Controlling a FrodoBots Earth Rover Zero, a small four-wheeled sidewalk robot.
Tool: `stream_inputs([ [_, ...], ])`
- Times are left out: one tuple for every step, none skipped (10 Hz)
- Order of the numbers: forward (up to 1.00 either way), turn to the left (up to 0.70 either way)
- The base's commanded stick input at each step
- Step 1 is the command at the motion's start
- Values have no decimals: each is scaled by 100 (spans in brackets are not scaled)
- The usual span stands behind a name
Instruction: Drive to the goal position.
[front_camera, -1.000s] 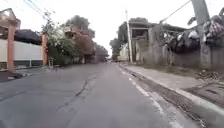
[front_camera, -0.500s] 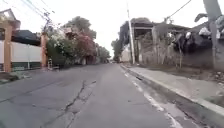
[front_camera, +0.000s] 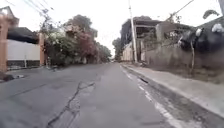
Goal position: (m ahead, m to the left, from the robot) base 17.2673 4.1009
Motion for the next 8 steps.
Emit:
stream_inputs([
  [100, 0],
  [100, 0],
  [100, 0],
  [100, 0],
  [100, 0],
  [100, 0],
  [100, 0],
  [100, -31],
])
